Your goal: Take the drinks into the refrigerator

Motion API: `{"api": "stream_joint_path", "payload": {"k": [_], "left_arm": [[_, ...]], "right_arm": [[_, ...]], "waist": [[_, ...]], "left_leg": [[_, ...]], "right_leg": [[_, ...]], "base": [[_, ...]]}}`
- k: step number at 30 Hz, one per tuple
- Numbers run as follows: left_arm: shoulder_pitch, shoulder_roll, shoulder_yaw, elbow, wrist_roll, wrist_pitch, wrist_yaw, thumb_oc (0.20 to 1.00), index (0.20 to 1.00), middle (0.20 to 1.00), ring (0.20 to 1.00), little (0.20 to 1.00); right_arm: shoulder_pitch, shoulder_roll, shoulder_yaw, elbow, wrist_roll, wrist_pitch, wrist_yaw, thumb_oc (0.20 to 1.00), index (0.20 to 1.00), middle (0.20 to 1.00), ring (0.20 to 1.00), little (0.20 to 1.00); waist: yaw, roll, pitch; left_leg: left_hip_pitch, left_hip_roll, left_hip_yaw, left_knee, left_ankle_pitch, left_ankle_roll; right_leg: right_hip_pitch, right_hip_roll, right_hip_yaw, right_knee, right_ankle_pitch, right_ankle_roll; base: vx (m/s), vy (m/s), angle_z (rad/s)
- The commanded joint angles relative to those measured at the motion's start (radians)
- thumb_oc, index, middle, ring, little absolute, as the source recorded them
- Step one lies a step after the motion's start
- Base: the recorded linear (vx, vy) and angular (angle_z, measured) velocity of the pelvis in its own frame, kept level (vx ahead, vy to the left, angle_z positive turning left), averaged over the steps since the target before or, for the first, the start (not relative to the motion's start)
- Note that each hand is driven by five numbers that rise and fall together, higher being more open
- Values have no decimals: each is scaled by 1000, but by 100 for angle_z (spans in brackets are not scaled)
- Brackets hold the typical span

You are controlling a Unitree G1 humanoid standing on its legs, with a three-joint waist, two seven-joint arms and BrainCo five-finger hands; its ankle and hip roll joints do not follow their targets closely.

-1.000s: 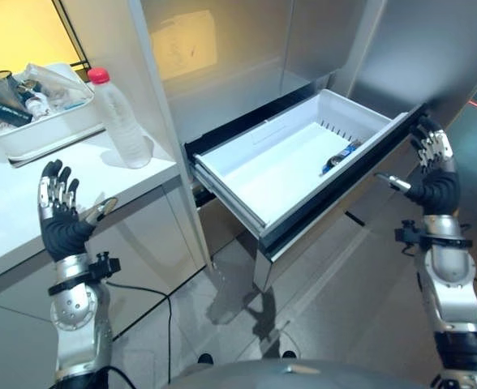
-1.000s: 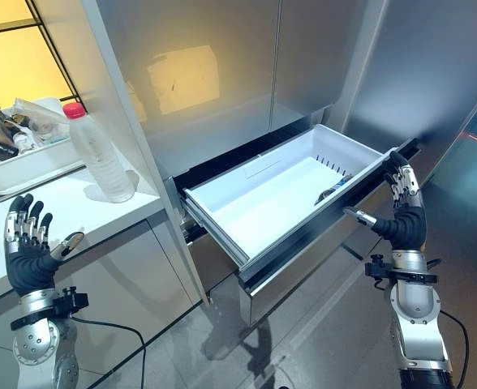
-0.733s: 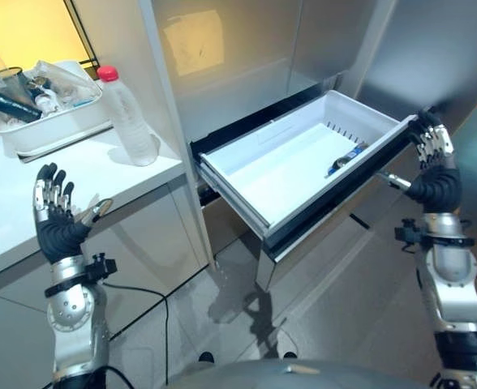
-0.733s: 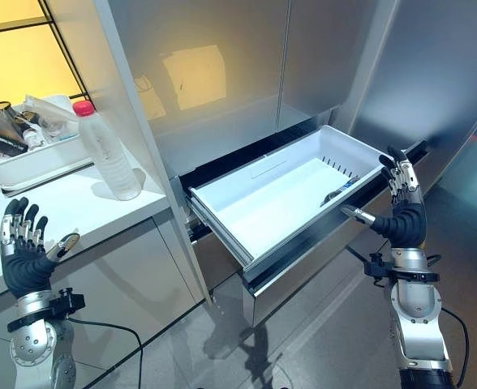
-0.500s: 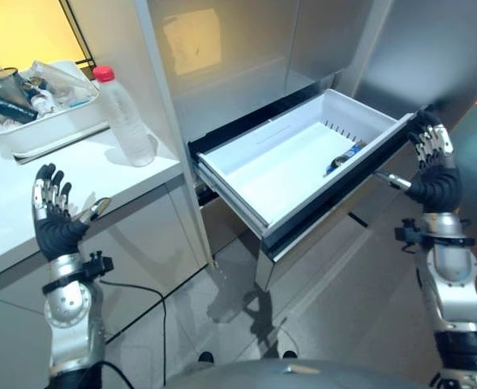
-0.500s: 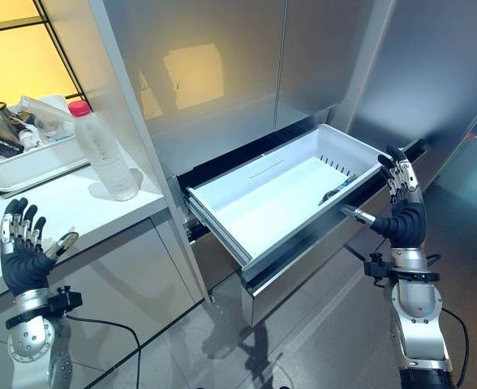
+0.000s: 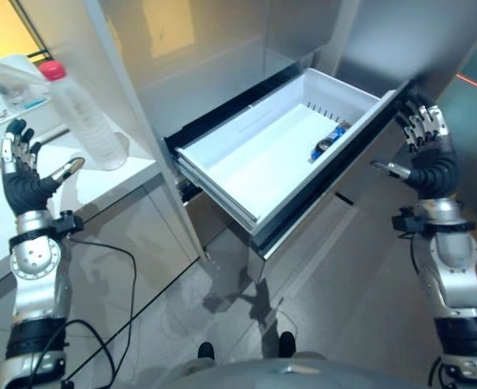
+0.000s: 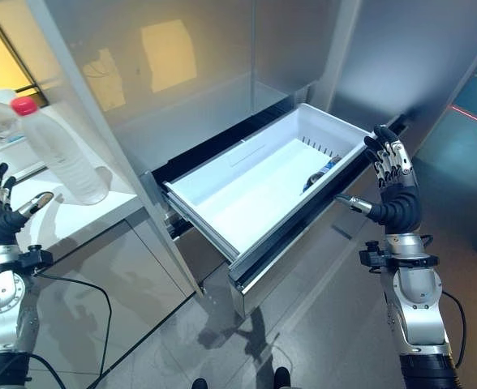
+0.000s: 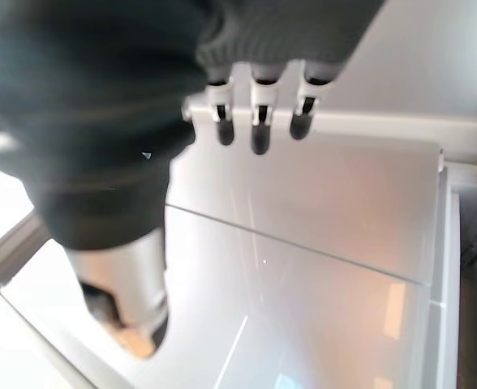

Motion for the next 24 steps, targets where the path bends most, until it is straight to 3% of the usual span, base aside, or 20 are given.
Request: {"api": "stream_joint_path", "payload": {"k": [1, 24], "left_arm": [[-116, 93, 2, 62, 15, -20, 33, 1000, 1000, 1000, 1000, 1000], [-173, 96, 0, 128, 29, 12, 68, 1000, 1000, 1000, 1000, 1000]], "right_arm": [[-73, -24, -30, -76, 52, -43, 14, 1000, 1000, 1000, 1000, 1000], [-39, -26, -74, -99, 65, -50, 34, 1000, 1000, 1000, 1000, 1000]], "waist": [[-30, -27, 26], [-52, -53, 55]], "left_leg": [[-38, -87, -14, 166, -172, 103], [-107, -88, 0, 248, -209, 96]], "right_leg": [[-11, 7, -38, 137, -148, 5], [-56, 13, -10, 156, -155, 0]], "base": [[-4, 13, -21], [-1, 2, -4]]}}
